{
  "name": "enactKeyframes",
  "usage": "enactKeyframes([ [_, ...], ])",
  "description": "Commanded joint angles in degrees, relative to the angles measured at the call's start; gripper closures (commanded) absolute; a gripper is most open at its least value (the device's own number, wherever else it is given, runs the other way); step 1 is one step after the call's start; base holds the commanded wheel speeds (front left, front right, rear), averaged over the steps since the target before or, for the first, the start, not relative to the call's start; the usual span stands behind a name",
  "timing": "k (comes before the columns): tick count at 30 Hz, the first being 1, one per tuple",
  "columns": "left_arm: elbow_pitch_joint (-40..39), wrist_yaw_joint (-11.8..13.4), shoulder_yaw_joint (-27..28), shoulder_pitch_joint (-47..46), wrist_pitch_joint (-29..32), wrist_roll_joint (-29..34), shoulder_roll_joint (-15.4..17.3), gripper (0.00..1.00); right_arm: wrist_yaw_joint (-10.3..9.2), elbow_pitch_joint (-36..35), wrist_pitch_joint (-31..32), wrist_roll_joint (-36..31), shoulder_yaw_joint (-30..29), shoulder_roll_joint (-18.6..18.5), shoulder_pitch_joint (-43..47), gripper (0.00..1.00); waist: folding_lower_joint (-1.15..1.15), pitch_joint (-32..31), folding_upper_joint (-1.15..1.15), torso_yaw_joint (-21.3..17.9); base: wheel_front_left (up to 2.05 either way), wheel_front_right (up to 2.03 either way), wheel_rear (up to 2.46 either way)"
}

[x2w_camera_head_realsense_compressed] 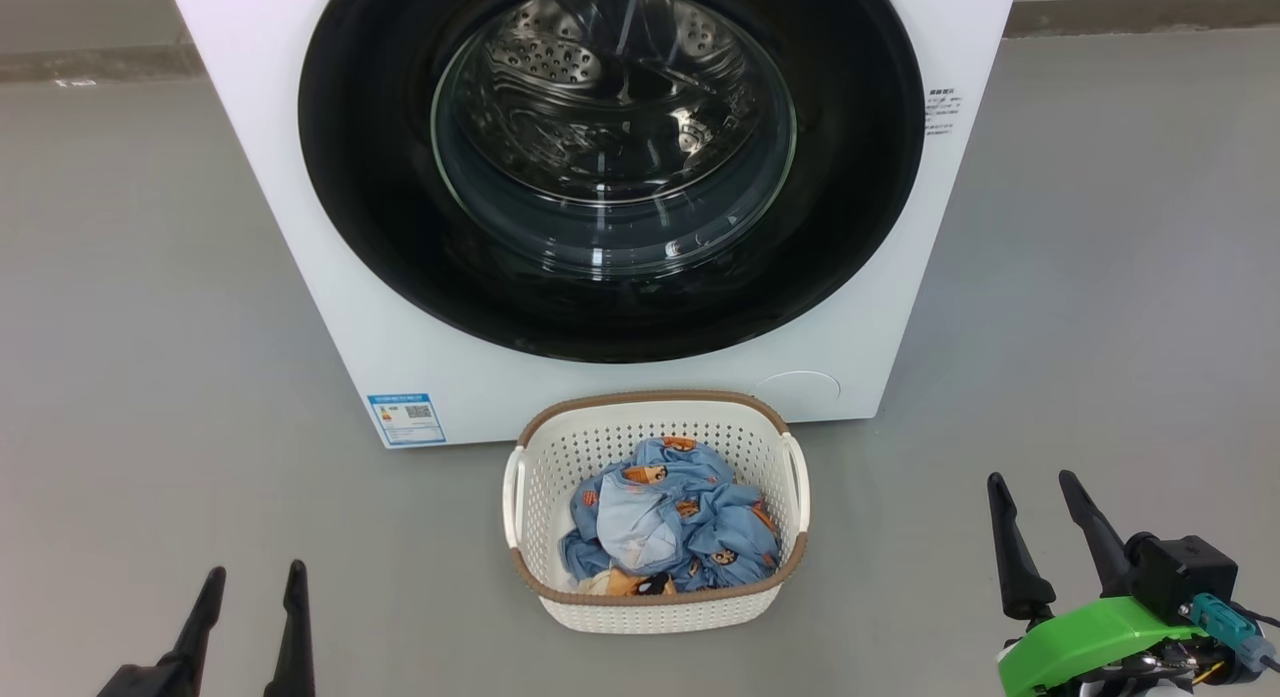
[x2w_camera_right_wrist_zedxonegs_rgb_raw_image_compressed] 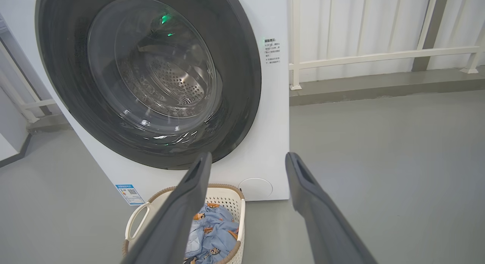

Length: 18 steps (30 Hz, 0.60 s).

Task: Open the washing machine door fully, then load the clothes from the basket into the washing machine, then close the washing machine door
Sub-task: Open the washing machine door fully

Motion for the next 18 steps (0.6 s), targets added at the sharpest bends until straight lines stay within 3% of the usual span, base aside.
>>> enactKeyframes([
  [1, -1.47, 0.32, 2.05, -2.19, -0.71, 0.85, 0.64, 0.0, -0.06, -1.21, -0.07, 0.19, 1.73, -0.47, -1.63, 0.0, 0.0, -0.05, 0.0, 0.01, 0.0, 0.0, 0.0],
  [18, -1.1, 0.21, 2.85, -2.67, -0.71, 1.3, 0.53, 0.0, -0.06, -1.22, -0.32, 0.42, 1.58, -0.47, -1.8, 0.0, 0.0, -0.01, 0.0, 0.07, 0.0, 0.0, 0.0],
])
